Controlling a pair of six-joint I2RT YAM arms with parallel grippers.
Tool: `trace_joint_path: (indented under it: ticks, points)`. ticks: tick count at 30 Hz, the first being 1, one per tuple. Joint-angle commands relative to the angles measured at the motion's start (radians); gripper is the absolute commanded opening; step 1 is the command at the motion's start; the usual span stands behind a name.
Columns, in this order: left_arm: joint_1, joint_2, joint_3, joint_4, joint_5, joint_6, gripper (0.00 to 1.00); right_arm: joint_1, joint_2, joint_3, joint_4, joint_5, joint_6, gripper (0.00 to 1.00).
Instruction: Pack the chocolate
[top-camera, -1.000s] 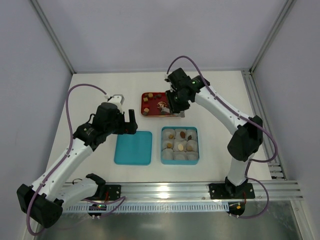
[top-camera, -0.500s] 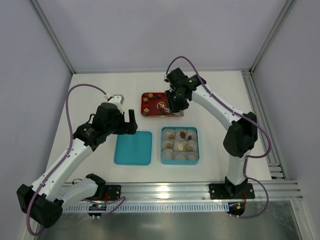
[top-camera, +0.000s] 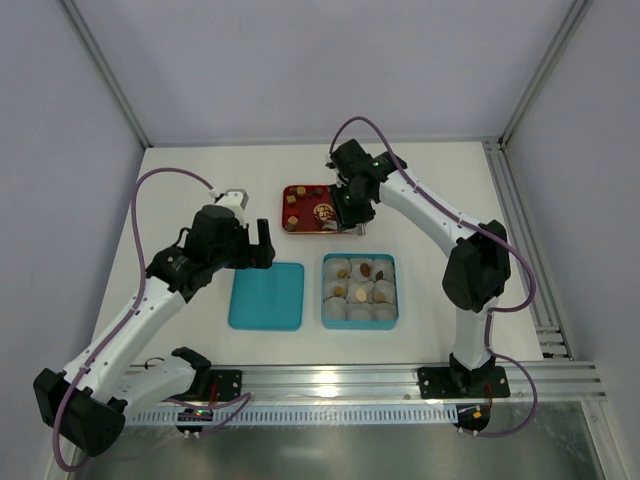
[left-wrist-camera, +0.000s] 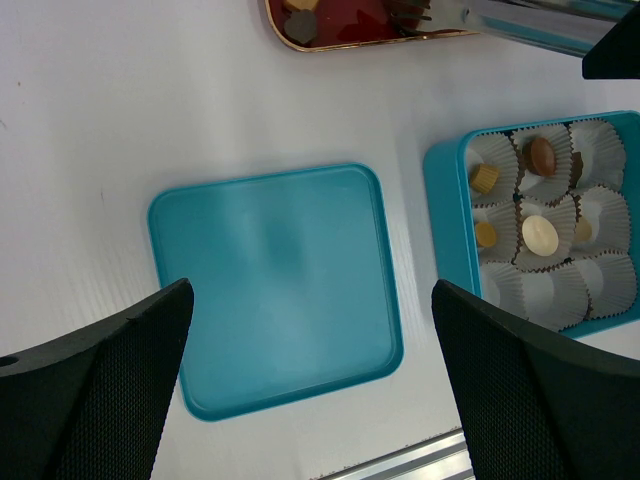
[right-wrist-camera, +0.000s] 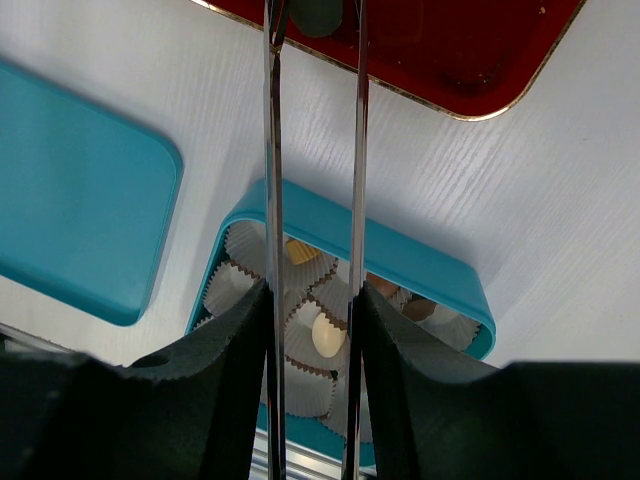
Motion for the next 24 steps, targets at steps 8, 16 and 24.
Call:
trace_joint_path:
  ticks: [8,16,24]
  points:
    - [-0.001,-0.019,0.039,0.004,-0.002,0.011,1.0,0.01,0.003,0.006,0.004,0.018,-0.01,0.42]
    - [-0.001,-0.019,0.039,0.006,-0.004,0.011,1.0,0.001,0.015,0.018,-0.013,0.025,-0.024,0.41]
    - [-0.001,-0.017,0.037,0.004,-0.005,0.011,1.0,-0.01,0.026,0.043,-0.025,0.021,-0.03,0.37]
